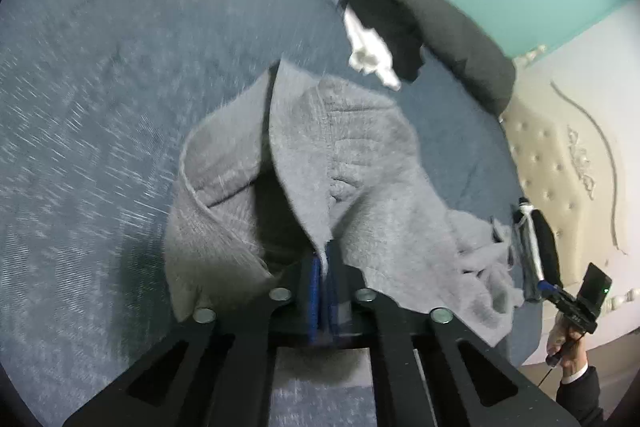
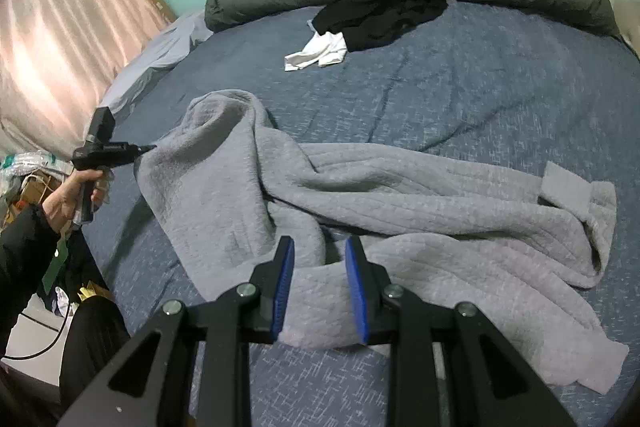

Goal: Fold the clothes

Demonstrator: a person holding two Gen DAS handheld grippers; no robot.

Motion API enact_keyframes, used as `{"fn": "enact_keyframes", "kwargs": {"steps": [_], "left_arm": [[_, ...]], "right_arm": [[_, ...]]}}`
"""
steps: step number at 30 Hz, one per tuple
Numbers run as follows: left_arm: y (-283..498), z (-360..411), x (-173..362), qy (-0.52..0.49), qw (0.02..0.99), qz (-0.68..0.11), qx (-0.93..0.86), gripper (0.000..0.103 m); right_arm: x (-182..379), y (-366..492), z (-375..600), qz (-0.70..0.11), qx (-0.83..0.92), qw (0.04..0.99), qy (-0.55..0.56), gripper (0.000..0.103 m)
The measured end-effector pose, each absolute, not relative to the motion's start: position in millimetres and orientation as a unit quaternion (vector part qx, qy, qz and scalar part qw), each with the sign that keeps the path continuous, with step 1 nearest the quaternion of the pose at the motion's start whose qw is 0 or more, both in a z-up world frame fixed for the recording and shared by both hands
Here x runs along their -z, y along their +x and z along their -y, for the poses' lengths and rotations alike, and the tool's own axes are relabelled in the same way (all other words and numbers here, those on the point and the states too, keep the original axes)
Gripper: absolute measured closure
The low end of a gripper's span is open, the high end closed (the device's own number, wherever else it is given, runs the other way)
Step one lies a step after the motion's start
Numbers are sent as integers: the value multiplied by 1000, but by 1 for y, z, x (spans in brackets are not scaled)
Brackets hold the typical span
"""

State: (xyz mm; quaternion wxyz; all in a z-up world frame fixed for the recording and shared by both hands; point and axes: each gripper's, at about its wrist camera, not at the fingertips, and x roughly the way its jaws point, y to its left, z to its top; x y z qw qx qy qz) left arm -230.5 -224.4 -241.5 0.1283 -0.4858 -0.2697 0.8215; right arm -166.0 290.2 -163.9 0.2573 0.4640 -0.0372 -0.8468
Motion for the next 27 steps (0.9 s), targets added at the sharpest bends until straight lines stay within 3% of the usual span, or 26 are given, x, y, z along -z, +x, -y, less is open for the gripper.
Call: {"fn": "enact_keyframes", "kwargs": {"steps": [11,21,27], "left_arm": [[-154,284,184,-442,92,267,-852,101],[-107,347,223,-471,-4,290,-833,101],[-106,356,231,-482,-31,299,-823,91]], "right_arm": [[134,-147,-292,41,856,256,447,77],[136,-145,-299,48,856,239,456,77],[151,-154,-307,49,851,219,474,77]]}}
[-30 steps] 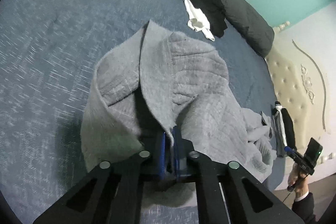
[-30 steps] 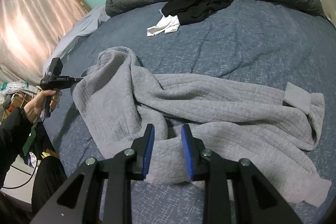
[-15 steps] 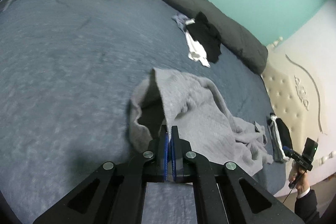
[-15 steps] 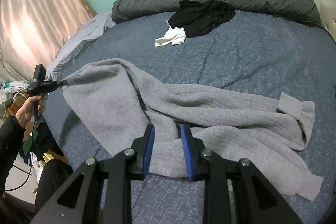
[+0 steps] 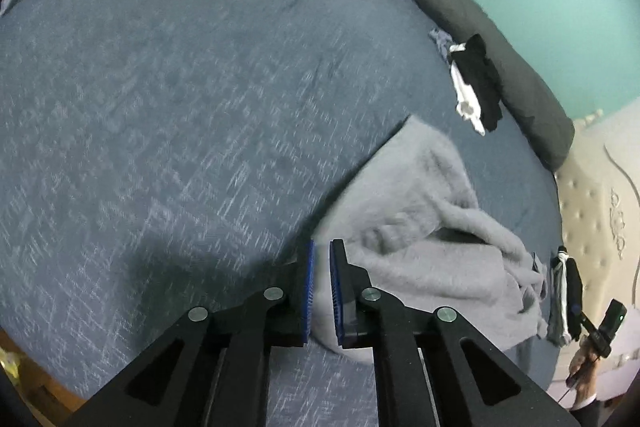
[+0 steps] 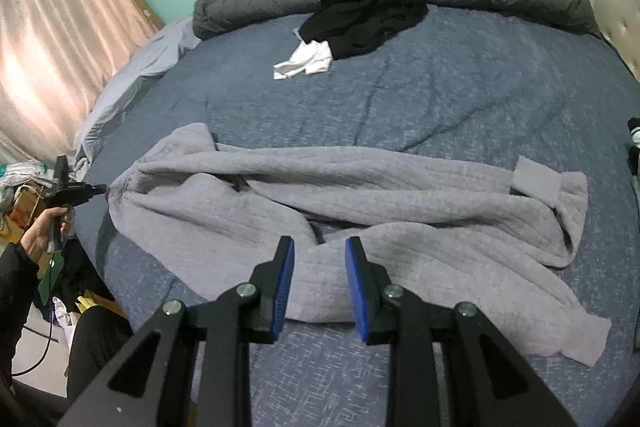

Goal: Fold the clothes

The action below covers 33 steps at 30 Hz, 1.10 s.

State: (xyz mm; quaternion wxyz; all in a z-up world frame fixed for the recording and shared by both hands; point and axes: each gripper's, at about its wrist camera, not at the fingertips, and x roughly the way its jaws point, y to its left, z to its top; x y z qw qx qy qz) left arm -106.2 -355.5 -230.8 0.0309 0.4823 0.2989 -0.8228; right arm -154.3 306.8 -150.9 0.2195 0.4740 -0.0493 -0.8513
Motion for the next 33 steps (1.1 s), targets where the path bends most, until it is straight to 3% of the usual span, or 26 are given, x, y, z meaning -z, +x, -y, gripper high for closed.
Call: {"fn": "enact_keyframes", "kwargs": {"steps": [1,3,9,13,14,15,17,25,30,33], "left_arm": [[-109,353,226,477,29,-292,828,80],[-118,347,221,474,20,-278,835,72],[-169,315,215,470,-27,-236,850,71],[-215,288,222,480,-52,-222,847,63],[-224,284,223,482,-55,-219,846,63],[-231,280,225,484,-58,-217,846,63],[-251,271,230,488,-60,-212,844,62],[-306,252,250,501,-53,-185,844,53],[-332,257,259,500,-35,-185,845,52],[-342,262,263,496,-20,-190,847,46]], "right_arm": [[155,-157,-308,51,850,216,477,77],[164,-166,-311,51,848,208,485,77],[195,-198,-325,54,847,164,503,77],[203,-225,-338,62,851,138,503,76],[205,-231,-342,64,852,132,503,67],[206,-239,-346,63,853,125,502,51],[210,-255,-355,64,854,113,503,43],[232,-308,-413,68,855,26,514,43],[247,-322,-464,77,849,-53,520,43],[256,-327,-479,77,853,-57,513,43]]}}
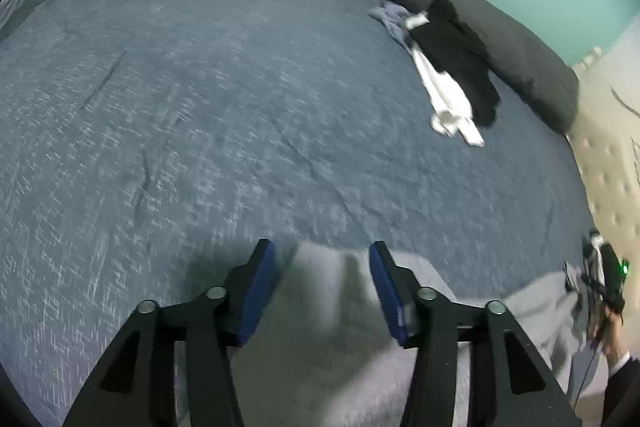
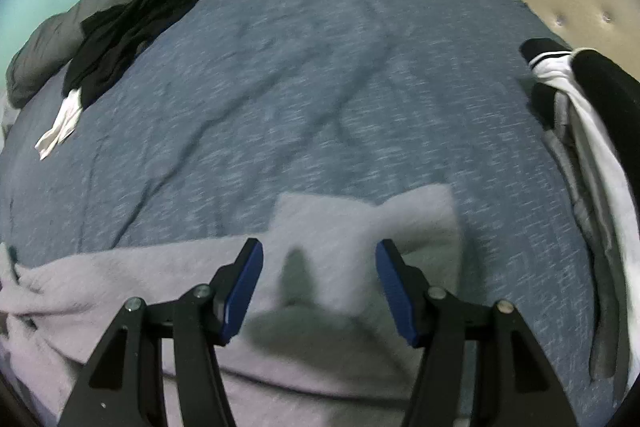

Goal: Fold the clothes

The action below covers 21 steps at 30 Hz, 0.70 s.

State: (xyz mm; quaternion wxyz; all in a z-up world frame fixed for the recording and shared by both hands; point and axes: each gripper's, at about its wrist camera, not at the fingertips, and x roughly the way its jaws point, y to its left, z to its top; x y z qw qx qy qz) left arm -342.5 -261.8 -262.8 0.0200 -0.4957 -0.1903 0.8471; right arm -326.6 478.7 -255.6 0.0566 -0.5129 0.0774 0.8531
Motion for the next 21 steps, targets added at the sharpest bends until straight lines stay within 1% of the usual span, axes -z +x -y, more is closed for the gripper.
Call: {"fn": "enact_keyframes", "kwargs": {"steps": [2,6,9,11,12,13,14,15,18,20,21], "left_arm": [[-349,263,265,-496,13,189,-847,45],[-358,260,270,-499,3,176,-849,44],[-363,262,273,-493,-7,185,-850,43],[-366,257,277,-499,-7,171,-850,43],[-367,253,279,-504,-3,164,-848,43],[-368,250,282,-508,1,157,-847,43],[-368,248,284,-511,4,154,-846,43],[-367,245,285,-514,9,150,-844,43],[-362,237,287,-523,23,137,-841,43],[-358,234,287,-526,31,132,-839,44],[-356,233,286,-527,34,132,-839,44]], "right_arm": [[262,-329,-476,-67,-852,35,-518,43],[283,-333,-451,-4,-840,-12,-543,43],[298,-336,-439,39,-832,-10,-553,41],[300,-335,-435,59,-834,-3,-549,42],[300,-335,-433,67,-835,2,-546,48],[300,-334,-432,78,-836,7,-543,52],[298,-333,-431,83,-837,5,-540,67],[297,-332,-430,86,-838,3,-538,78],[287,-329,-430,79,-845,0,-529,92],[280,-329,-431,69,-851,3,-521,97],[276,-329,-432,64,-854,5,-517,98]]}}
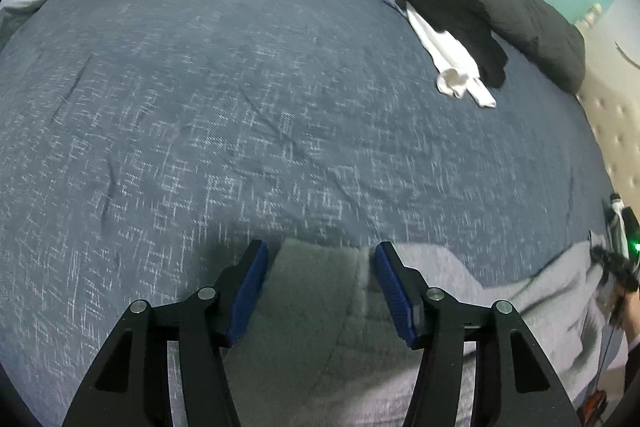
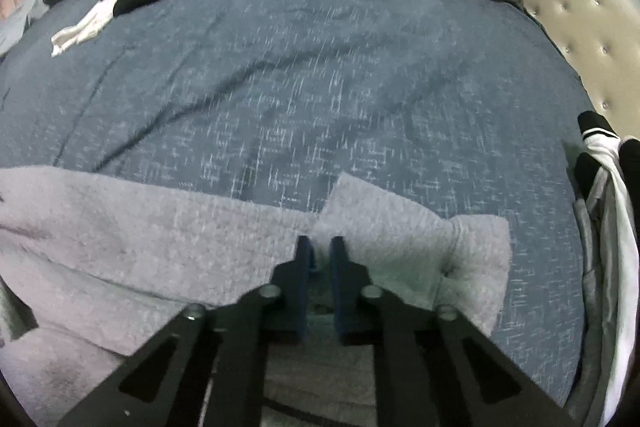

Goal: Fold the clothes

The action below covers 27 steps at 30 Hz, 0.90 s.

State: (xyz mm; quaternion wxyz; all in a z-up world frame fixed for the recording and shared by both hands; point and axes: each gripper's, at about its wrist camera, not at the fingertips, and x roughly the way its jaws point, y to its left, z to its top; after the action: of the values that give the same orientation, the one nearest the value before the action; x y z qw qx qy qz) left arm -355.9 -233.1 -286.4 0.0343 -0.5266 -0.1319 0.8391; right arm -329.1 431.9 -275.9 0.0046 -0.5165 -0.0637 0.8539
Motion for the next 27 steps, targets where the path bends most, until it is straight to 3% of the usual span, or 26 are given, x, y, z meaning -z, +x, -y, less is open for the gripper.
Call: {"fn": "enact_keyframes", "kwargs": {"steps": [3,7,9,18,27], "left_arm": [[-352,232,286,-531,39,135,-836,45],[-349,219,290,-545,37,103,-831,74],[-347,212,286,-542,42,88,-835,84],[-337,223,218,-476,-14,54,-878,89],[-336,264,173,-439,-54,109,-890,88]], "right_arm": [[264,-327,-442,45,-861,17,-506,98],[252,-318,-453,24,-868,33,-494,99],[246,-315,-457,19,-873,39,-485,99],[190,-301,-486,-19,-910,69,-409,100],[118,-288,-541,-77,-931,108,-340,100]]}}
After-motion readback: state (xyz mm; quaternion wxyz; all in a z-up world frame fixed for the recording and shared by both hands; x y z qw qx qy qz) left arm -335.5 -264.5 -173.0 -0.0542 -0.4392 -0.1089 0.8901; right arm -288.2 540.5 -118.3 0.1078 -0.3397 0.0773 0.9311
